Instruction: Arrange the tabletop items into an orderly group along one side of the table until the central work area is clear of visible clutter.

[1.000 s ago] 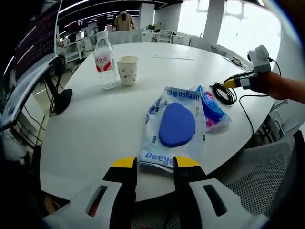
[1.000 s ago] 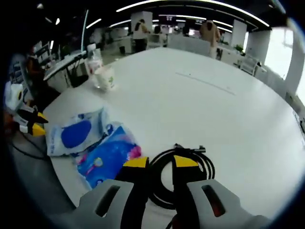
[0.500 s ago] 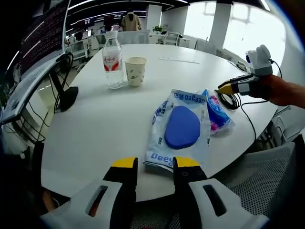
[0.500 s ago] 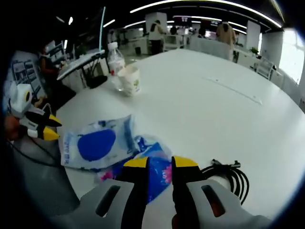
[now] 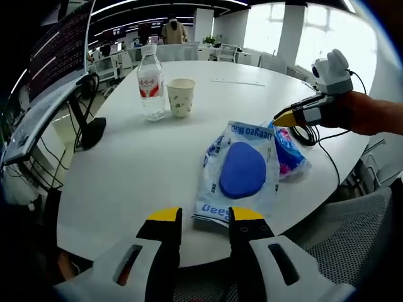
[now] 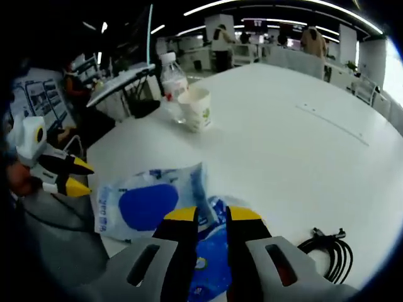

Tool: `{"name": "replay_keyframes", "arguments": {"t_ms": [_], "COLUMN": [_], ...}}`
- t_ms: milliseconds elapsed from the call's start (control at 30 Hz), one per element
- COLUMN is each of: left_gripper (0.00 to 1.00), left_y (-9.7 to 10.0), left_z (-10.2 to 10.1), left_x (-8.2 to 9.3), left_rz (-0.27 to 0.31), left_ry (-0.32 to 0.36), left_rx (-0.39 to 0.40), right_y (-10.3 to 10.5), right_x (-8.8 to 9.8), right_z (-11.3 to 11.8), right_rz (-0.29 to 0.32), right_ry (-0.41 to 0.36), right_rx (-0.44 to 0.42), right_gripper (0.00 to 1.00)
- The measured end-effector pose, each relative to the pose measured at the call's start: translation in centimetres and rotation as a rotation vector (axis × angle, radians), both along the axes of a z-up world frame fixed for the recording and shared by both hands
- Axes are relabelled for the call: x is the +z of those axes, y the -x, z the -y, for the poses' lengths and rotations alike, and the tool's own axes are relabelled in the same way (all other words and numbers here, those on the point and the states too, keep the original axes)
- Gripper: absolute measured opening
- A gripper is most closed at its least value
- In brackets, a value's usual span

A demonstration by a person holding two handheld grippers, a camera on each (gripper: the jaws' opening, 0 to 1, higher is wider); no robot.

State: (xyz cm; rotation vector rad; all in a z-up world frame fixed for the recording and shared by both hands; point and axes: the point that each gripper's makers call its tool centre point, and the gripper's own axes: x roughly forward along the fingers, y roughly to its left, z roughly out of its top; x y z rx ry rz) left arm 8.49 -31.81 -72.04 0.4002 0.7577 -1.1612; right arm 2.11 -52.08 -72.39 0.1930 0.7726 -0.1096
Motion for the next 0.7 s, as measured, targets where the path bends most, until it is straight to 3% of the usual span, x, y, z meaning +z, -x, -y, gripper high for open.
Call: {"name": "replay_keyframes", "arguments": {"t_ms": [200, 500, 700], "left_gripper": [0.28, 0.28, 0.28], "left_y": [0.0, -0.3, -0.4], "left_z": [-0.1, -0.2, -0.3], "left_x": [-0.1, -0.2, -0.3], "left_rz": [-0.001, -0.015, -0.023], "left_ry": [-0.002, -0.001, -0.001], "left_rx": [0.000, 0.018, 0.028], "right_y": [-1.2, -1.0, -0.6], "right_x": [-1.0, -2.7, -3.3], "right_z": [-0.5, -0.4, -0.7], "right_rz": [-0.030, -0.091, -0.113], "right_ry": [-0.001, 0.001, 0.002], "right_rx": [0.037, 0.073, 0.107], "right_gripper": [0.15, 0.16, 0.09]}}
